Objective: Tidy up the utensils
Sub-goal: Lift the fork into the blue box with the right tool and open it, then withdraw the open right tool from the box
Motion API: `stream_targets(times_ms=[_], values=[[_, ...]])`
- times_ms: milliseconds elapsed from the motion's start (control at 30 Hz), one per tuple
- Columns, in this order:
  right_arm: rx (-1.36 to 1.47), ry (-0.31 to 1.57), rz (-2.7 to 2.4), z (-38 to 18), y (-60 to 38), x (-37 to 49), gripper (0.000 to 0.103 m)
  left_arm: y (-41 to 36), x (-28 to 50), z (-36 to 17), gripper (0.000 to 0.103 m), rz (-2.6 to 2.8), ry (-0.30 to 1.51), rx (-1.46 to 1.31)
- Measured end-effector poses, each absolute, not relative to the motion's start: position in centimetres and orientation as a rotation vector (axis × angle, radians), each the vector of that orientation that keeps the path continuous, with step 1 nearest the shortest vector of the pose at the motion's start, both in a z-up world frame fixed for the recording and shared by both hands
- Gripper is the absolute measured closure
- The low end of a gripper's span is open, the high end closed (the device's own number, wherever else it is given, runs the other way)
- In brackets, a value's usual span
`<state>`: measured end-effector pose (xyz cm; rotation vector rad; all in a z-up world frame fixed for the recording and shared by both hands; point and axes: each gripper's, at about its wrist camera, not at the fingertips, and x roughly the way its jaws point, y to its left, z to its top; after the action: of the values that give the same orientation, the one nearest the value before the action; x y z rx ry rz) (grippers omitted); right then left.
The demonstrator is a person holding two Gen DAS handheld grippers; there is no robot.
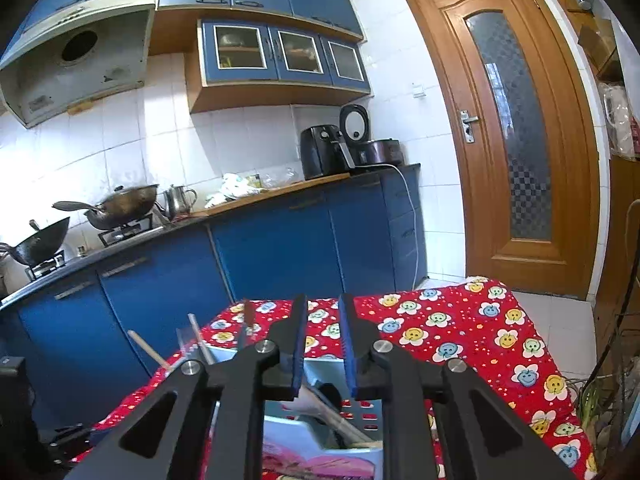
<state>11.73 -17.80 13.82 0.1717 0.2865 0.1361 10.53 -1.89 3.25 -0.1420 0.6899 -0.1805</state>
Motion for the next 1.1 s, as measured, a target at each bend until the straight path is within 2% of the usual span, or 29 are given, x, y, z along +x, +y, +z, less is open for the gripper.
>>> stream_targets(times_ms=[367,567,633,700,800,933,1100], values=[[0.197,0.323,0.164,15.1,-17.0,6.7,0.076,-1.3,8.3,5.1,0.045,-0.188,0.640,-0.152],[0.219,0.345,0.162,14.6,-16.9,3.6,0.049,-1.3,6.7,6.2,0.044,-0.192,0.594,-0.134],[0.227,0.354,0.160,14.2,-17.0,2.7,0.037,-1.4,6.2,6.6,0.035,-0.191,0.580,-0.128],[0.224,0.368,0.159,13.9,-16.9,2.0,0.031,-1.4,5.5,6.8,0.028,-0.187,0.559,-0.121],[0.217,0.387,0.158,13.1,-16.9,0.8,0.025,-1.5,5.0,6.8,0.027,-0.181,0.552,-0.111],[0.219,0.404,0.141,11.7,-16.9,-0.6,0.010,-1.7,4.6,6.6,0.026,-0.177,0.559,-0.101],[0.218,0.430,0.126,9.8,-16.9,-1.5,0.005,-1.9,3.7,6.1,0.022,-0.180,0.525,-0.092]])
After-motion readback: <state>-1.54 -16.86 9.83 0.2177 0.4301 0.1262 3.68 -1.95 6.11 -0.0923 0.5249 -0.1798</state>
